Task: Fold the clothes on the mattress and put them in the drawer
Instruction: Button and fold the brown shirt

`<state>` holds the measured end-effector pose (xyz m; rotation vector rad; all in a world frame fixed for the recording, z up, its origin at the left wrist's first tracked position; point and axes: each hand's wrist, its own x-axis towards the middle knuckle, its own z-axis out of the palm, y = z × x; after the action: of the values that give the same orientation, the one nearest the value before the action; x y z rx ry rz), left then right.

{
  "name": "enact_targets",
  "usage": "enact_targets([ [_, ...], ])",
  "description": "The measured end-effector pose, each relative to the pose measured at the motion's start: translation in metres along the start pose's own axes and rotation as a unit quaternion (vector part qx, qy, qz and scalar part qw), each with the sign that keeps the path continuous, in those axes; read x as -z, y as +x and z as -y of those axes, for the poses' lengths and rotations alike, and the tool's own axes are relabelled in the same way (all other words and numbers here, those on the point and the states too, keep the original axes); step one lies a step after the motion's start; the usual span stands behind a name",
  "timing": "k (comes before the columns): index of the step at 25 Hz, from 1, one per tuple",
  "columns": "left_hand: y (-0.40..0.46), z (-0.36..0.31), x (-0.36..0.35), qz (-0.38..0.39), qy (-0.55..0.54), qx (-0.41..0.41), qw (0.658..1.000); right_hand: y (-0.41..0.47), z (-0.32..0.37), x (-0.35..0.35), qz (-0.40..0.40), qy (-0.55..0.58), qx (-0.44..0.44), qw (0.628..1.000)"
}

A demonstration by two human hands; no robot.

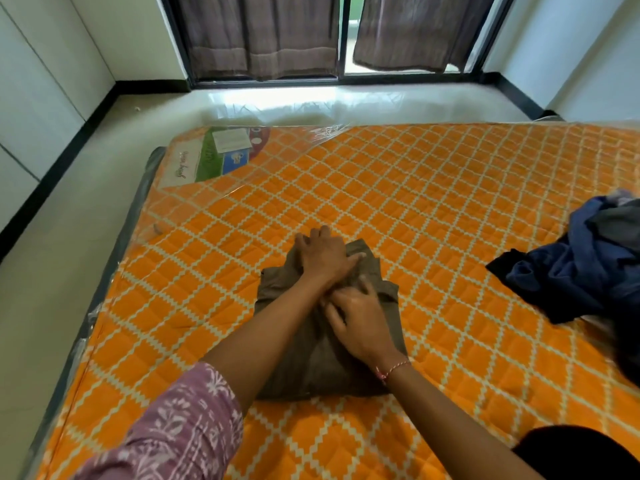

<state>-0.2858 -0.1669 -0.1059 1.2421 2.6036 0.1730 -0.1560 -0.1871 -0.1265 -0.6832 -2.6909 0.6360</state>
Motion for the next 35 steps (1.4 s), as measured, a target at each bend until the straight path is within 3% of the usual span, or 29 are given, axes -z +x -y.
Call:
enact_targets([
  [2,0.019,-0.017,-0.002,0.100,-0.066,0.075,0.990,-0.016,-0.026,-0.001,-0.152,-0.044,-0.156,0.975],
  [3,0.027,-0.022,-0.004,0.125,-0.109,0.078,0.983,-0.020,-0.035,0.001,-0.163,-0.019,-0.249,0.954],
  [5,0.034,-0.026,-0.008,0.087,-0.180,0.072,0.977,-0.018,-0.051,0.012,-0.123,0.130,-0.361,0.915],
  [7,0.026,-0.025,-0.011,-0.025,-0.117,0.071,0.990,-0.015,-0.066,0.021,-0.056,0.280,-0.358,0.889],
  [9,0.012,-0.034,-0.012,-0.098,-0.009,-0.062,0.993,-0.016,-0.067,0.026,0.004,0.260,-0.344,0.902],
  [10,0.009,-0.041,-0.016,-0.062,0.019,-0.163,0.984,-0.019,-0.067,0.026,0.016,0.203,-0.354,0.913],
  [12,0.011,-0.053,-0.015,0.150,0.003,-0.268,0.952,-0.031,-0.062,0.016,-0.009,0.125,-0.367,0.922],
  [13,0.016,-0.055,-0.017,0.239,-0.035,-0.276,0.930,-0.038,-0.061,0.012,-0.034,0.116,-0.362,0.924],
  [15,0.021,-0.053,-0.021,0.285,-0.077,-0.287,0.911,-0.044,-0.059,0.010,-0.072,0.106,-0.357,0.925],
  [19,0.011,-0.057,-0.018,0.133,-0.021,-0.298,0.945,-0.043,-0.057,0.011,-0.093,0.044,-0.306,0.946],
  [21,0.008,-0.060,-0.013,0.076,0.024,-0.295,0.952,-0.041,-0.059,0.016,-0.101,0.091,-0.302,0.944],
  [25,-0.001,-0.061,-0.027,0.062,0.112,-0.239,0.963,-0.041,-0.074,0.018,-0.024,0.149,-0.265,0.952],
  [27,-0.001,-0.068,-0.029,0.059,0.106,-0.206,0.971,-0.041,-0.081,0.021,0.005,0.175,-0.253,0.951],
  [29,0.005,-0.073,-0.019,0.138,0.006,-0.210,0.968,-0.041,-0.083,0.022,-0.008,0.202,-0.237,0.950],
  [31,0.013,-0.074,-0.006,0.248,-0.057,-0.258,0.932,-0.043,-0.083,0.023,-0.015,0.204,-0.224,0.953],
  [33,0.015,-0.077,0.004,0.290,0.025,-0.302,0.908,-0.044,-0.084,0.020,-0.014,0.201,-0.218,0.955],
  [35,0.012,-0.082,0.009,0.279,0.127,-0.328,0.893,-0.044,-0.085,0.017,-0.010,0.198,-0.219,0.956],
])
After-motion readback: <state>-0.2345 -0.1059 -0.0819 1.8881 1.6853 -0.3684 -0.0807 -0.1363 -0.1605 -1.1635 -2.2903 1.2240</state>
